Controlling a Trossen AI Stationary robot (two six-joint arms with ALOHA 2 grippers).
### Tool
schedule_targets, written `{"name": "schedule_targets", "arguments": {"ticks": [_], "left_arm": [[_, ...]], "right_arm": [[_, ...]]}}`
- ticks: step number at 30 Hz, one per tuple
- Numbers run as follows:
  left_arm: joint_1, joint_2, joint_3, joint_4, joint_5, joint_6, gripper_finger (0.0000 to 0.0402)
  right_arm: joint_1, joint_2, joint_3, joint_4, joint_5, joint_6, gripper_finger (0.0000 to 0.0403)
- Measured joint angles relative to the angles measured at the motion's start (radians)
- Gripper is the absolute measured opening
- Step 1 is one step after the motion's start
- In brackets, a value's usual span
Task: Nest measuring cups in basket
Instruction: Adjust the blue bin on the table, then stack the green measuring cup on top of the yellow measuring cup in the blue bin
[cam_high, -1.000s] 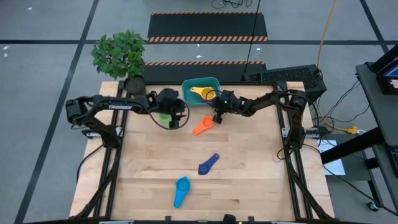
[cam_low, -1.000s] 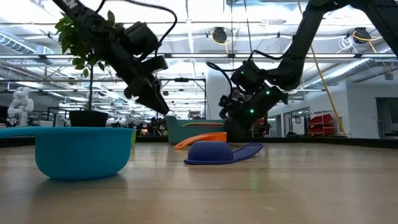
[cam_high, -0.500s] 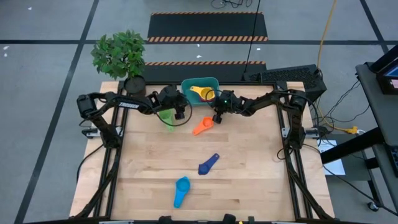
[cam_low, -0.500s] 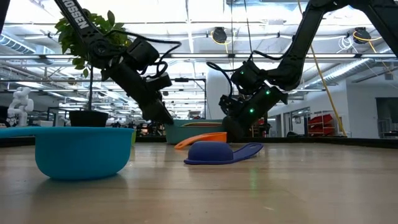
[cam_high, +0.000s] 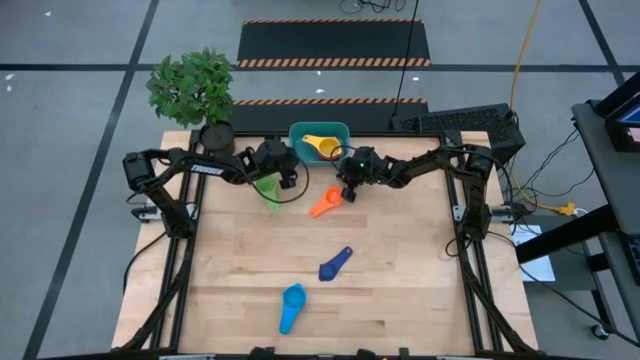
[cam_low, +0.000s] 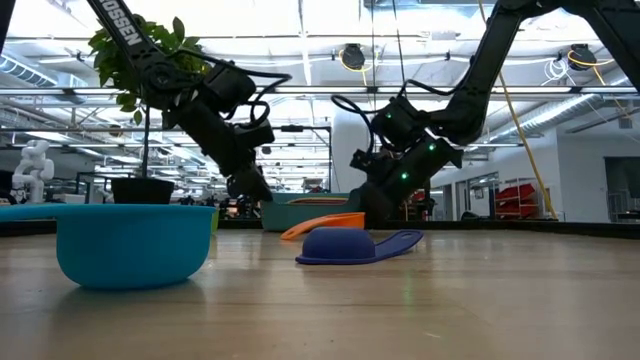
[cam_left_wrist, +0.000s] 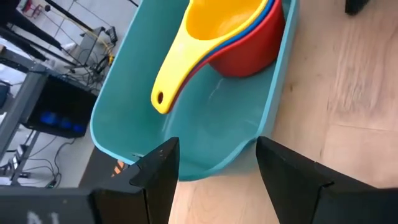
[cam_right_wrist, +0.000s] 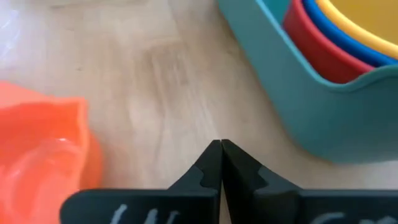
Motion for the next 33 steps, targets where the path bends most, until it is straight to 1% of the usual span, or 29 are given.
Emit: {"name": "schedule_targets", "arguments": {"ticks": [3,5,7,9,12,15,18,21,25,28,33], "left_arm": [[-0.018,-0.013,0.000,-0.008,-0.016,0.002,0.0216],[-0.036,-0.037,0.002,-0.020,-0.044,0.005,0.0216],[-0.057,-0.069,0.008,-0.051,-0.097,0.003,0.0216],[-0.083,-0.110,0.011,-0.094,-0.153,-0.011,0.0216],[-0.131,-0.197,0.023,-0.175,-0.179,-0.065,0.0216],[-0.198,-0.281,0.030,-0.244,-0.185,-0.117,0.0216],[-0.283,-0.346,0.029,-0.330,-0.238,-0.185,0.0216],[-0.390,-0.378,0.029,-0.456,-0.269,-0.325,0.0216],[-0.559,-0.380,0.028,-0.577,-0.269,-0.594,0.0216],[-0.689,-0.381,0.028,-0.620,-0.268,-0.802,0.0216],[-0.899,-0.381,0.028,-0.686,-0.232,-1.135,0.0216]], "right_arm": [[0.010,-0.030,0.000,-0.048,0.001,-0.003,0.0000],[0.016,-0.069,0.000,-0.095,0.018,-0.008,0.0000],[0.028,-0.122,0.000,-0.161,0.090,-0.022,0.0000],[0.045,-0.177,0.000,-0.234,0.193,-0.047,0.0000],[0.072,-0.264,0.000,-0.345,0.299,-0.061,0.0000],[0.093,-0.349,0.000,-0.427,0.316,-0.051,0.0000],[0.116,-0.418,0.000,-0.492,0.317,-0.025,0.0000],[0.146,-0.480,0.000,-0.545,0.317,-0.001,0.0000],[0.197,-0.542,-0.001,-0.579,0.317,0.032,0.0000],[0.240,-0.577,-0.001,-0.579,0.318,0.059,0.0000],[0.310,-0.595,-0.001,-0.576,0.322,0.072,0.0000]]}}
